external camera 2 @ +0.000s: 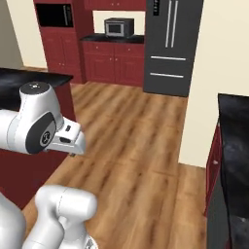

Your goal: Navigate to the microwave.

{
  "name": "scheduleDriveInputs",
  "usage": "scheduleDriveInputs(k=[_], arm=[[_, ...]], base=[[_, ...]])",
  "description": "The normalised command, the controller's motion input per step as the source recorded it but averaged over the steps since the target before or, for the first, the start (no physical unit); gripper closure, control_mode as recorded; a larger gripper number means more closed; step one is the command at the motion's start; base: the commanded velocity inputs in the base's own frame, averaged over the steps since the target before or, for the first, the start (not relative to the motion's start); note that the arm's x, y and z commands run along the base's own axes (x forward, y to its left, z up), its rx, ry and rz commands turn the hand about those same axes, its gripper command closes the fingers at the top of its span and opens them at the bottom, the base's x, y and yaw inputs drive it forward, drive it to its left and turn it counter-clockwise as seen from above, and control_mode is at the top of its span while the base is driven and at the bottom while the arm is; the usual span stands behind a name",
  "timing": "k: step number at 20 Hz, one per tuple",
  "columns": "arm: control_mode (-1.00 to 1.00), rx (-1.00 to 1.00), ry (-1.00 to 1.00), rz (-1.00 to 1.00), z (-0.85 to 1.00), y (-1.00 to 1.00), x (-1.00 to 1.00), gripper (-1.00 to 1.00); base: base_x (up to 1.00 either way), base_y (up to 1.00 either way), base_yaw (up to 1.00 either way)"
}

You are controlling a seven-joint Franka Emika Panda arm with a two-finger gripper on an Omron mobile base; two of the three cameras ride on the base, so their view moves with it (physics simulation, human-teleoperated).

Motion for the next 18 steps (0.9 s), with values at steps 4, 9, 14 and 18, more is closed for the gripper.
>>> scheduleDriveInputs(k=[4,9,14,18], arm=[[1.0,0.0,0.0,0.0,0.0,0.0,0.0,-1.0],[1.0,0.0,0.0,0.0,0.0,0.0,0.0,-1.0],[1.0,0.0,0.0,0.0,0.0,0.0,0.0,-1.0],[1.0,0.0,0.0,0.0,0.0,0.0,0.0,-1.0]], base=[[1.0,0.62,-0.07],[1.0,0.28,-0.04],[1.0,0.0,0.0],[1.0,0.0,0.0]])
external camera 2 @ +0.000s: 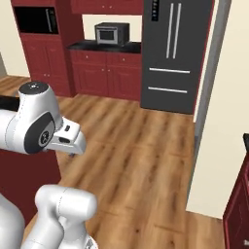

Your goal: Navigate to the microwave.

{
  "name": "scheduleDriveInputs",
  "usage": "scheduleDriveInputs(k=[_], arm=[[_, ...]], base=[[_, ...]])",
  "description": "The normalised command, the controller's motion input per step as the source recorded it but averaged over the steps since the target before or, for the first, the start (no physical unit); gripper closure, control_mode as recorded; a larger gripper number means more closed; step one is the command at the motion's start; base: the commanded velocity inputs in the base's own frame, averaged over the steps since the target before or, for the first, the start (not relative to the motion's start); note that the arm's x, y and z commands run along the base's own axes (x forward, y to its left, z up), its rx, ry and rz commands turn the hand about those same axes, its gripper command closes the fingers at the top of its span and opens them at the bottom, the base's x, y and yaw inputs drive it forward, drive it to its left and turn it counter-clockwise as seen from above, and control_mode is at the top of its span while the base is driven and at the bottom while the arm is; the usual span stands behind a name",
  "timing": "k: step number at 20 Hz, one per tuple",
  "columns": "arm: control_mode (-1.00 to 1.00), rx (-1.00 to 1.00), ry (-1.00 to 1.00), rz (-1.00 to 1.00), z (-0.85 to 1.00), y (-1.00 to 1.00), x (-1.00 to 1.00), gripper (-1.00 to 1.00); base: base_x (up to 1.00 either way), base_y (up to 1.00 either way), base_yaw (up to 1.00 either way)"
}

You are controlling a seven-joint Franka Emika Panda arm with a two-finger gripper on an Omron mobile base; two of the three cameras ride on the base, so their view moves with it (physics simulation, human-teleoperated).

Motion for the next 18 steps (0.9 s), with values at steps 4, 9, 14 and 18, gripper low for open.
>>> scheduleDriveInputs(k=[4,9,14,18], arm=[[1.0,0.0,0.0,0.0,0.0,0.0,0.0,-1.0],[1.0,0.0,0.0,0.0,0.0,0.0,0.0,-1.0],[1.0,0.0,0.0,0.0,0.0,0.0,0.0,-1.0],[1.0,0.0,0.0,0.0,0.0,0.0,0.0,-1.0]], base=[[1.0,0.0,0.0],[1.0,0.0,0.0],[1.0,0.0,0.0],[1.0,0.0,0.0]])
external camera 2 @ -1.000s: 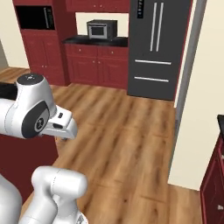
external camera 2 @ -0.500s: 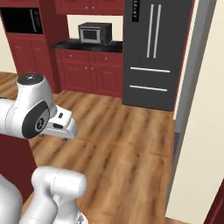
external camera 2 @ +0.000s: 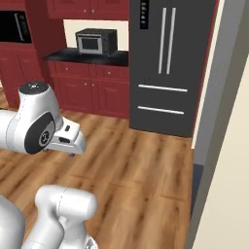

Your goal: Navigate to the microwave.

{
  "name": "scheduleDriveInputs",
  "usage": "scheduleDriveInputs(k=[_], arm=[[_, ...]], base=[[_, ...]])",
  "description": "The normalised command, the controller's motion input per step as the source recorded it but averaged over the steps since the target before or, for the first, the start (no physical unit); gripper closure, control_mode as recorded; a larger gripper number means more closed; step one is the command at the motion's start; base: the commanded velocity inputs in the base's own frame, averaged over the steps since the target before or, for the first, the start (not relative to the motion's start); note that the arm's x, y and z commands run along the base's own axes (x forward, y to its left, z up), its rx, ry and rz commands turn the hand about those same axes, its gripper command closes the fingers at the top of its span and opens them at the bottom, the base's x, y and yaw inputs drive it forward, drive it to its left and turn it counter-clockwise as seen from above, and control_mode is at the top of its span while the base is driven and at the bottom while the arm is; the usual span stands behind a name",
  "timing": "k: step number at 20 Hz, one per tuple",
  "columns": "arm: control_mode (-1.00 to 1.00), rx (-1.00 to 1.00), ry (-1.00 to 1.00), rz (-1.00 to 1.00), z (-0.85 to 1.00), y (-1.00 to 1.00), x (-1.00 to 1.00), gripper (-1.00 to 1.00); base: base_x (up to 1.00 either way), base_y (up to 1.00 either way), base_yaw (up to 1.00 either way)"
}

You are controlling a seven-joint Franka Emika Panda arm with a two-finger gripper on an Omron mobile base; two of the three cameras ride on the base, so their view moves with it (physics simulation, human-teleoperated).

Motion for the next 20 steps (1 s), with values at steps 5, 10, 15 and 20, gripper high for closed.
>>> scheduleDriveInputs(k=[5,10,15,20], arm=[[1.0,0.0,0.0,0.0,0.0,0.0,0.0,-1.0],[1.0,0.0,0.0,0.0,0.0,0.0,0.0,-1.0],[1.0,0.0,0.0,0.0,0.0,0.0,0.0,-1.0],[1.0,0.0,0.0,0.0,0.0,0.0,0.0,-1.0]], base=[[1.0,0.03,0.0],[1.0,0.32,0.0],[1.0,0.45,0.0],[1.0,0.7,-0.02]])
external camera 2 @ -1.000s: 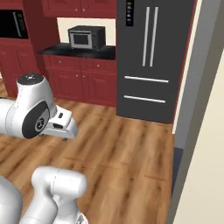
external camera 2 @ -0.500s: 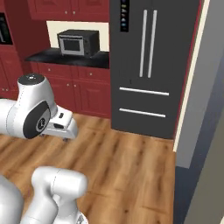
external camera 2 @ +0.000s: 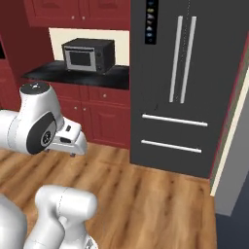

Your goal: Navigate to the microwave.

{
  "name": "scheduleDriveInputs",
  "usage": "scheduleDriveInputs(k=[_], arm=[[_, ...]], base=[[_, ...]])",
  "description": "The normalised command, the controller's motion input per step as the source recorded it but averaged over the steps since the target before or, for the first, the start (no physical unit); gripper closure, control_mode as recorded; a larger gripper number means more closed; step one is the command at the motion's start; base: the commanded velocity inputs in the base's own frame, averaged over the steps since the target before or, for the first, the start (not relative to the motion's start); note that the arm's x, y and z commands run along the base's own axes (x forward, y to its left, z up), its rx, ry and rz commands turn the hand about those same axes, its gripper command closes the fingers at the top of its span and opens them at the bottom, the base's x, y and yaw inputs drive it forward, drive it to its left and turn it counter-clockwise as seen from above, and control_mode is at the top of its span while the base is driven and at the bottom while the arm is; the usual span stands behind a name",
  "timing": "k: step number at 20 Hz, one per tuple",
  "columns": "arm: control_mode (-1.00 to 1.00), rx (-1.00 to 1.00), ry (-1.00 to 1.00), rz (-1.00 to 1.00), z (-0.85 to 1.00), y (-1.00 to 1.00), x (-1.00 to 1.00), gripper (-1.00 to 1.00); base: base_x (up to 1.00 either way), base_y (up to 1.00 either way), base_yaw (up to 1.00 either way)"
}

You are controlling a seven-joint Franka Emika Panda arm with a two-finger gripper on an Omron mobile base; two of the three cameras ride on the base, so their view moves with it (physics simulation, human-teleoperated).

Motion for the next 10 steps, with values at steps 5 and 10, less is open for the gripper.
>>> scheduleDriveInputs(k=[5,10], arm=[[1.0,0.0,0.0,0.0,0.0,0.0,0.0,-1.0],[1.0,0.0,0.0,0.0,0.0,0.0,0.0,-1.0]], base=[[1.0,0.97,-0.11],[0.95,1.0,-0.18]])
